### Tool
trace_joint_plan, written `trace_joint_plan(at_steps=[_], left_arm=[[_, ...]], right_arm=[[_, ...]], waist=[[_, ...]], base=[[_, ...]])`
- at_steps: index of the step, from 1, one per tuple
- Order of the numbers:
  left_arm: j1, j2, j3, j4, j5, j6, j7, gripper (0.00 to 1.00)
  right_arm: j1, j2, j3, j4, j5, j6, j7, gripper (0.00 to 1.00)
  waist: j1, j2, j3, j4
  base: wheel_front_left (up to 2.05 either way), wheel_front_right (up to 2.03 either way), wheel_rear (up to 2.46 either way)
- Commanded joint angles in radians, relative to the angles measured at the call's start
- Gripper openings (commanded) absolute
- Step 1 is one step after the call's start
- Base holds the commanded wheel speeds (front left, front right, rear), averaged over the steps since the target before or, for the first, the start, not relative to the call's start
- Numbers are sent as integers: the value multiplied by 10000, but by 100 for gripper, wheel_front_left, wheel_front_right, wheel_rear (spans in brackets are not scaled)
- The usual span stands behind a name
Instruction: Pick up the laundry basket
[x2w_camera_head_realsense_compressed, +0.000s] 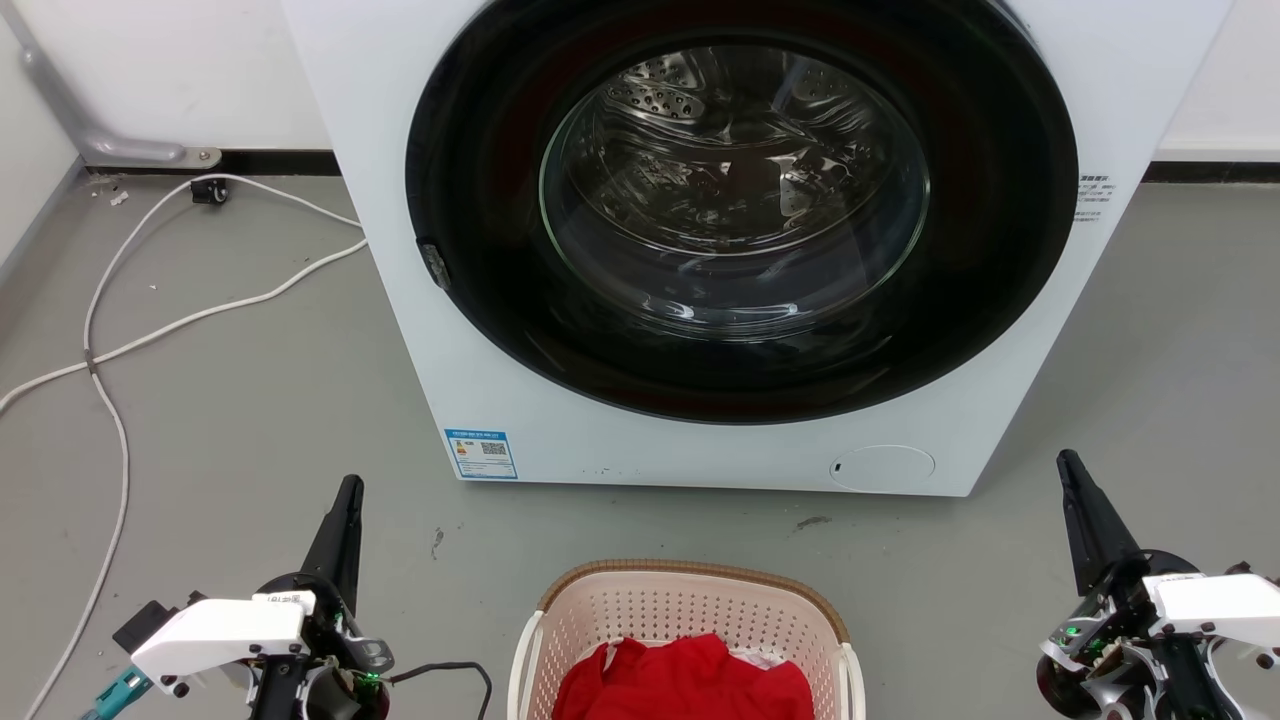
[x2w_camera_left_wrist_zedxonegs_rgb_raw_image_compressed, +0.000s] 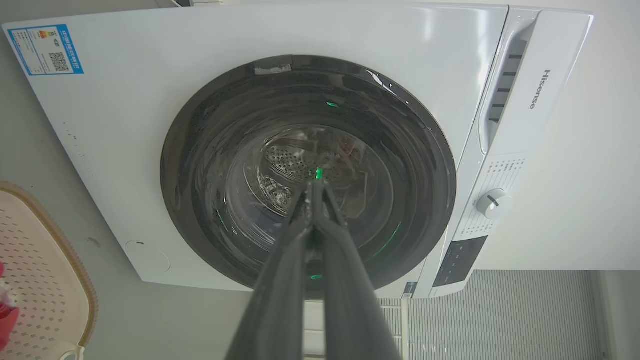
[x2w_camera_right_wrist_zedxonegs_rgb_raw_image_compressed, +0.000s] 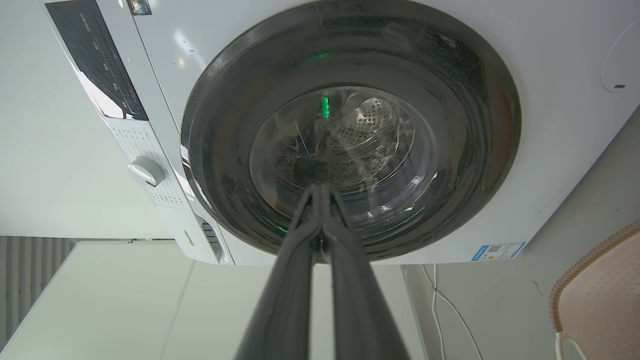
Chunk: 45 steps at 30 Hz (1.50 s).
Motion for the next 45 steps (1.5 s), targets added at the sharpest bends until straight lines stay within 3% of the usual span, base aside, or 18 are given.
trace_joint_plan(at_steps=[1, 39, 40, 45], left_arm=[[-86, -2, 35, 11, 39, -21, 25, 0], [-90, -36, 78, 12, 65, -21, 50, 0], [-5, -21, 38, 0, 46, -2, 38, 100], [180, -57, -34, 119, 100, 8, -85, 100]], right_arm=[[-115, 35, -13, 11, -44, -3, 34, 0], [-121, 66, -52, 13, -74, -3, 63, 0], [-1, 23, -42, 1, -44, 0, 32, 100], [206, 41, -1, 175, -133, -2, -97, 100]], waist=[[0, 0, 0, 0], [0, 0, 0, 0], [0, 0, 0, 0], [0, 0, 2, -2]], base=[[0, 0, 0], [0, 0, 0], [0, 0, 0], [0, 0, 0]])
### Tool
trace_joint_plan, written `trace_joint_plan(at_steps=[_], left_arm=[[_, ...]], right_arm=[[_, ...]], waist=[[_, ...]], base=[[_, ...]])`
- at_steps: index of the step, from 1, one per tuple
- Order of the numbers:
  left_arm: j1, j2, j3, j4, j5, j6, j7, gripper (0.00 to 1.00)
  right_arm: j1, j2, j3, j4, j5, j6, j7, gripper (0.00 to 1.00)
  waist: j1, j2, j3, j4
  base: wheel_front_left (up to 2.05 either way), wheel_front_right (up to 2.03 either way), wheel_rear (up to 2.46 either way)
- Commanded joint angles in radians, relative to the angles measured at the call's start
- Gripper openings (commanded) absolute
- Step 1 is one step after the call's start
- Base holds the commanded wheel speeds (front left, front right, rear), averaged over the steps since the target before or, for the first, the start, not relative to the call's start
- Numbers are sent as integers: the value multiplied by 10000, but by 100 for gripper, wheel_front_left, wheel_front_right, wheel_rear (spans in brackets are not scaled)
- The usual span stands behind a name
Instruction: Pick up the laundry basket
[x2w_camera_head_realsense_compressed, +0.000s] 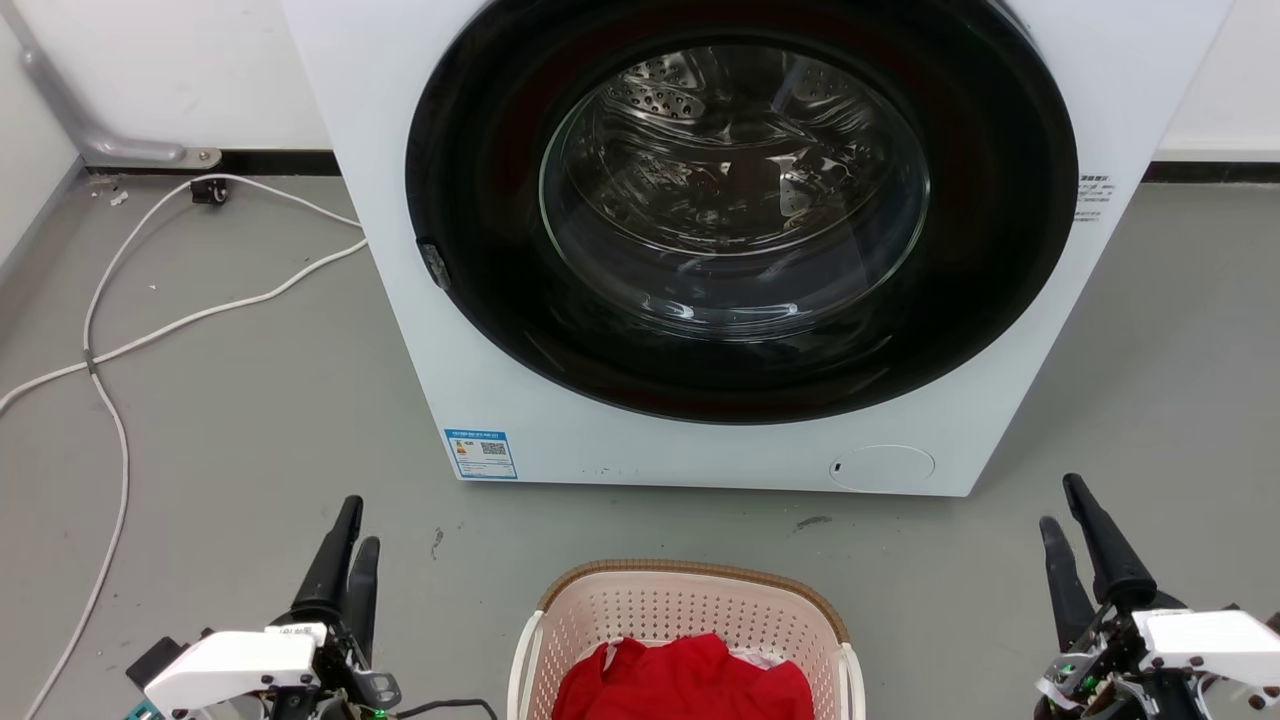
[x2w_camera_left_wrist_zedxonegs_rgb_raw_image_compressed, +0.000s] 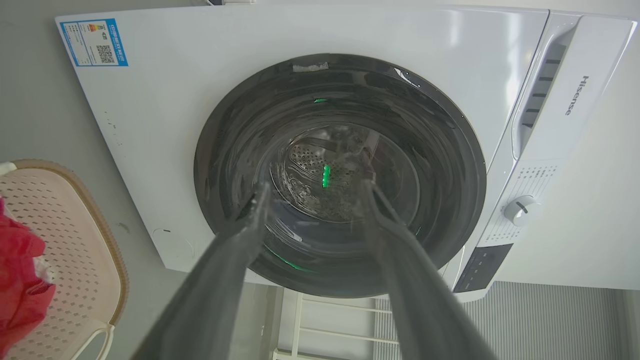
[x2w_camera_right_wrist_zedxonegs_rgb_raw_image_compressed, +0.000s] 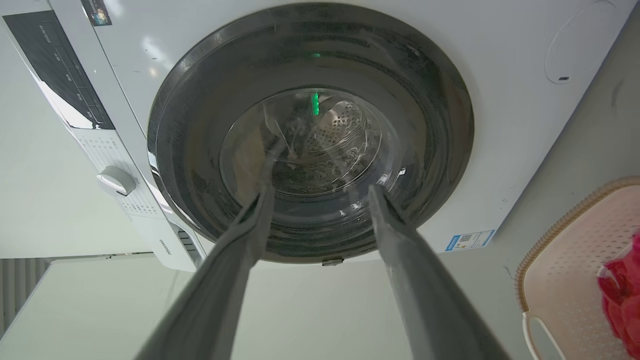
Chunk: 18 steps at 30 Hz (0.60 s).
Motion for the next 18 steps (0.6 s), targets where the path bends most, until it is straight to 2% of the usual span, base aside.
trace_joint_plan(at_steps=[1, 7, 18], left_arm=[[-176, 29, -20, -256, 92, 0, -114, 100], [-90, 29, 1, -558, 1156, 24, -508, 100], [90, 28, -231, -1273, 3191, 407, -997, 100]], right_arm=[[-173, -21, 24, -205, -140, 2, -113, 100], [-66, -17, -60, -409, -1160, 2, -506, 100], [168, -12, 176, -1183, -3963, 2, -993, 100]], waist=[[0, 0, 3, -2], [0, 0, 8, -11], [0, 0, 17, -20]], base=[[0, 0, 0], [0, 0, 0], [0, 0, 0]])
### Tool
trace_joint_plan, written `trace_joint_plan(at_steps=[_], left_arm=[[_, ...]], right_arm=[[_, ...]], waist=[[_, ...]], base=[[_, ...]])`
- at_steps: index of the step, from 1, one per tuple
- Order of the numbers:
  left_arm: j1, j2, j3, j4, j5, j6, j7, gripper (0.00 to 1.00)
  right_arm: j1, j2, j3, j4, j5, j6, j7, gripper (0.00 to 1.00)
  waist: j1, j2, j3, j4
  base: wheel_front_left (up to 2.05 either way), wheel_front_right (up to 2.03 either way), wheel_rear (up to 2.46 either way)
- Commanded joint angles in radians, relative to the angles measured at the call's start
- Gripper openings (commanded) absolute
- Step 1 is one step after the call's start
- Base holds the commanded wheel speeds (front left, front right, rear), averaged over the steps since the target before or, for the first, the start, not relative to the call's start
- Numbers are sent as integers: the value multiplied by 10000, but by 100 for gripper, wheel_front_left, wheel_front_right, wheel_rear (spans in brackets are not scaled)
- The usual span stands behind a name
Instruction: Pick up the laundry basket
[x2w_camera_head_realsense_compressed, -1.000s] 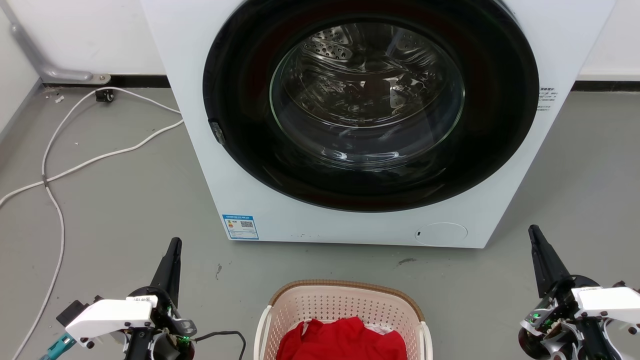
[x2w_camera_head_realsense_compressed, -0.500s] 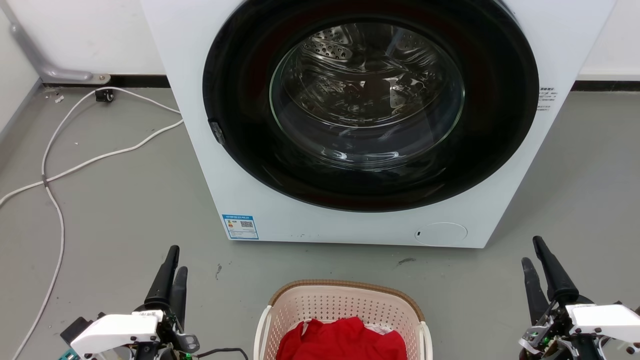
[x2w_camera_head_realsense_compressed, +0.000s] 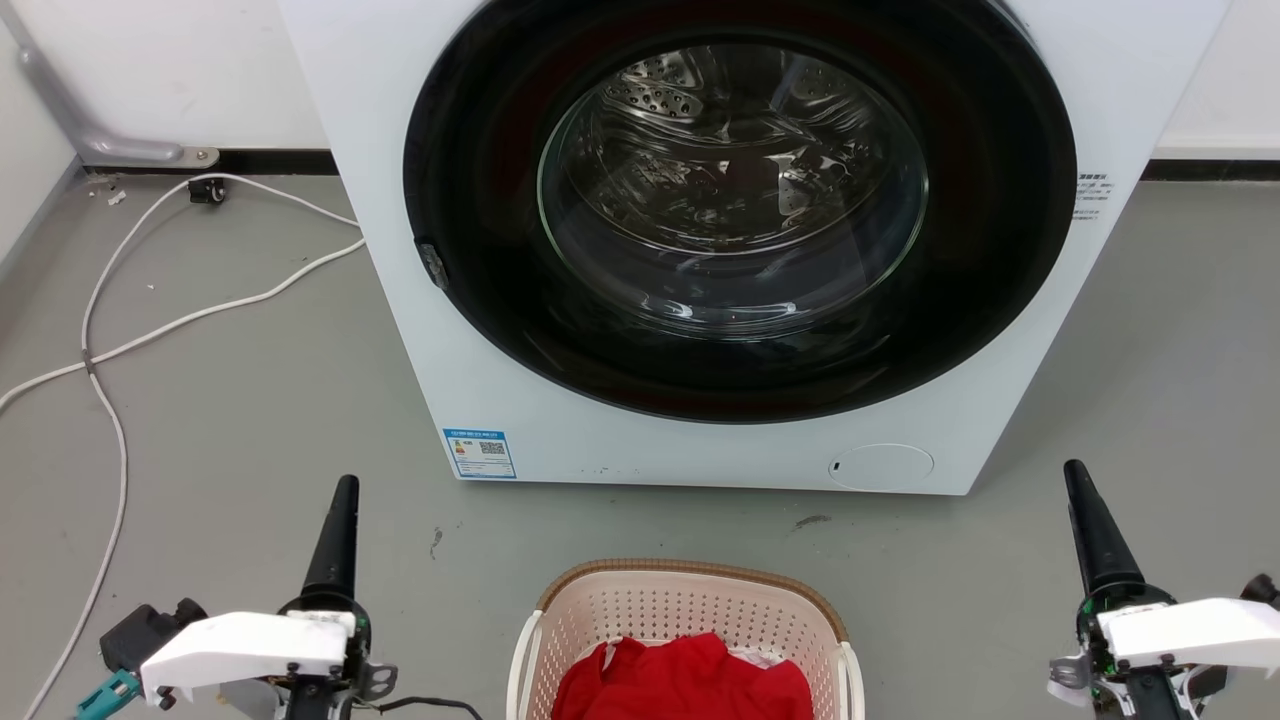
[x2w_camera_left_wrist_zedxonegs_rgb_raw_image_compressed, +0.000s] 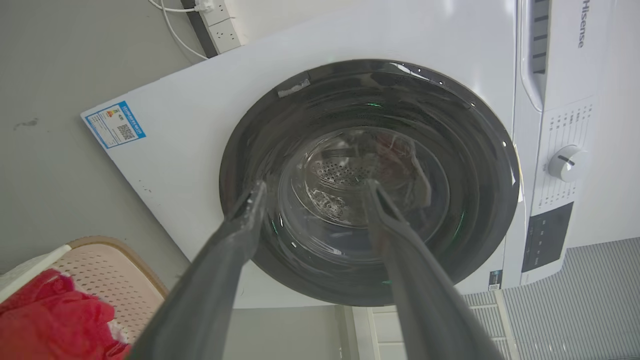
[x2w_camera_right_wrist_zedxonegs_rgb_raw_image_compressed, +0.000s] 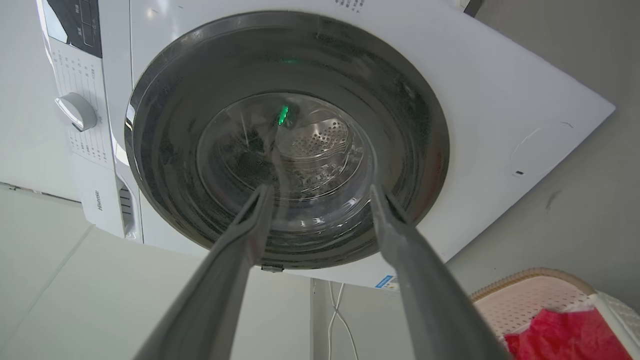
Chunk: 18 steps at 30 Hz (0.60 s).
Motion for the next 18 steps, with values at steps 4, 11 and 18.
trace_joint_plan(at_steps=[4, 11, 18], left_arm=[[-2, 27, -204, -409, 1182, 155, -238, 100], [113, 26, -495, -661, 2602, 442, -507, 100], [235, 26, -664, -877, 3717, 586, -756, 100]], right_arm=[[-8, -16, 152, -468, -1365, 2, -241, 100], [135, -12, 313, -741, -2965, 2, -513, 100], [269, -9, 517, -985, -4300, 3, -755, 100]], waist=[[0, -1, 0, -3], [0, -1, -3, -10], [0, -1, -6, -16]], base=[[0, 0, 0], [0, 0, 0], [0, 0, 0]])
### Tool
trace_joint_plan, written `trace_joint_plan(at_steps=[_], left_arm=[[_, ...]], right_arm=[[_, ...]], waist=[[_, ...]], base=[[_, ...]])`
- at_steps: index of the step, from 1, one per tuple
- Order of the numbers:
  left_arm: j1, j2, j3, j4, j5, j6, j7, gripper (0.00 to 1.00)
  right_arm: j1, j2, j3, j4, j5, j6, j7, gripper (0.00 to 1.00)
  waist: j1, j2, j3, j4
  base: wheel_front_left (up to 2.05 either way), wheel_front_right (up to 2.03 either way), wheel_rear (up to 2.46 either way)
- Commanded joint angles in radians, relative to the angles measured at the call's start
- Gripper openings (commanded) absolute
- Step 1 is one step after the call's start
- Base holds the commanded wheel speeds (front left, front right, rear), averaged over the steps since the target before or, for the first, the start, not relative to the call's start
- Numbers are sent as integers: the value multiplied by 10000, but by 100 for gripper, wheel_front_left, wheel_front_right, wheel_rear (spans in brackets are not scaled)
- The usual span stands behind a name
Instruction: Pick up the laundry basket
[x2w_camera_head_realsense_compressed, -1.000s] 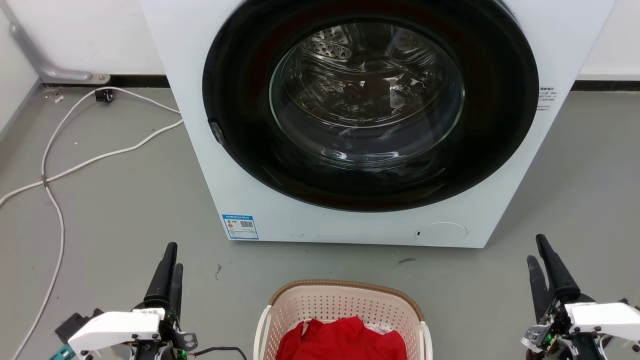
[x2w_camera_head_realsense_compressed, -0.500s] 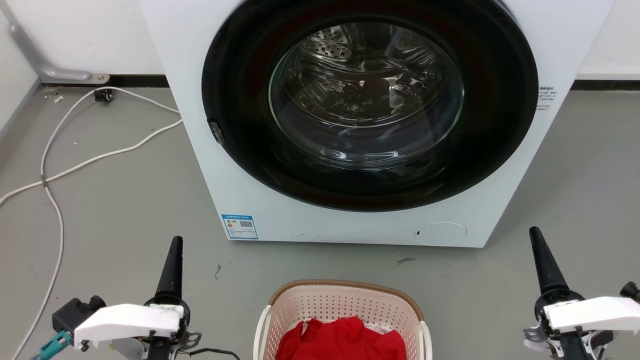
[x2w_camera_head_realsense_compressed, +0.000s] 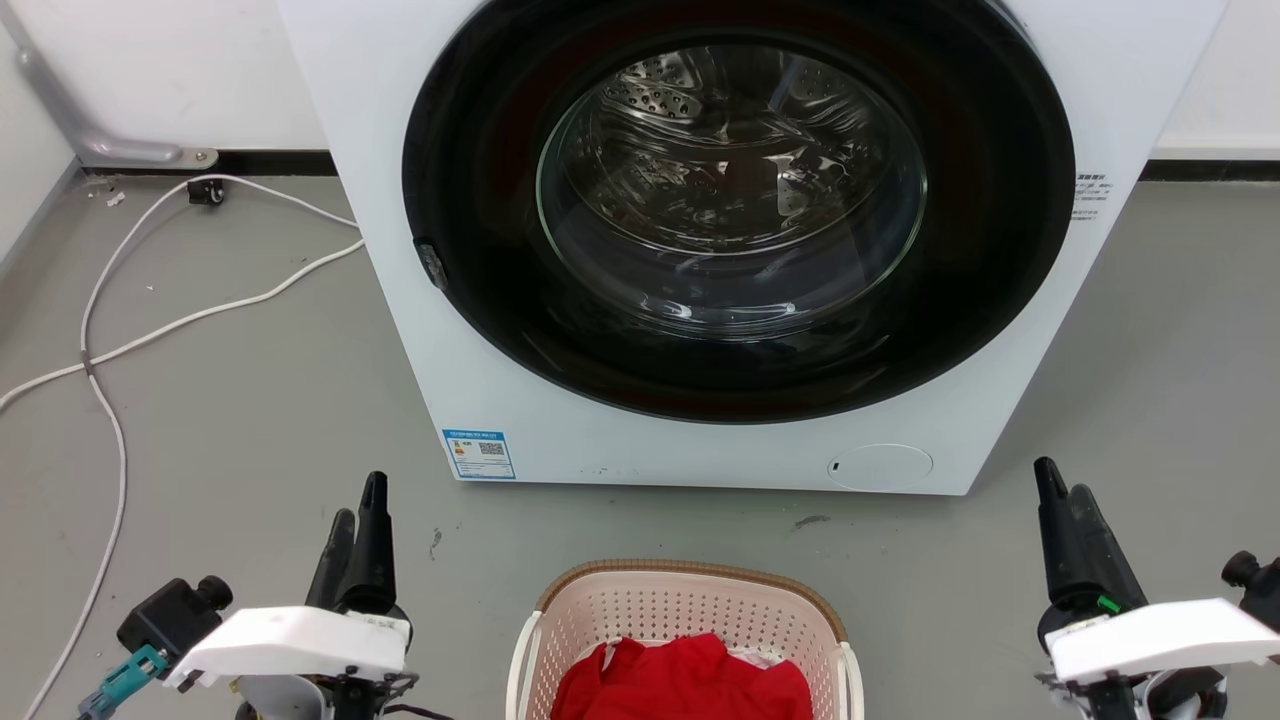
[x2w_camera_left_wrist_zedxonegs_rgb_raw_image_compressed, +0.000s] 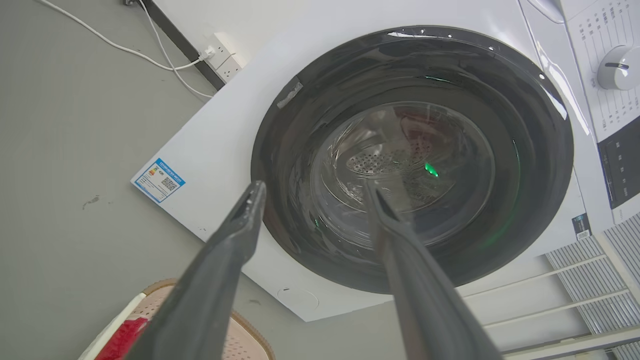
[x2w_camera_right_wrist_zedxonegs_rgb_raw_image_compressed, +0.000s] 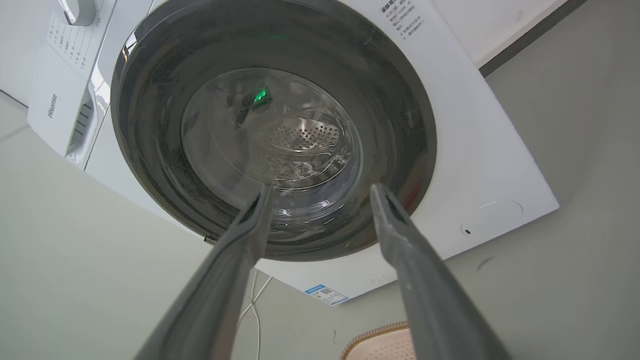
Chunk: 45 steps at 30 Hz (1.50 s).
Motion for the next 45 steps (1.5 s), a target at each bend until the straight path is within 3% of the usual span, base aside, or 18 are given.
trace_joint_plan(at_steps=[1, 17, 45], left_arm=[[5, 26, -38, -217, 413, 17, -114, 100], [310, 24, -243, -548, 2467, 155, -618, 100], [736, 21, -532, -724, 5252, 341, -1322, 100]], right_arm=[[-20, -12, 56, -230, -476, 2, -110, 100], [300, -4, 280, -483, -2907, 3, -613, 100], [749, 9, 482, -721, -6021, 2, -1310, 100]], waist=[[0, 0, -2, -3], [0, 0, -23, -14], [0, 0, 2, -36]], base=[[0, 0, 0], [0, 0, 0], [0, 0, 0]])
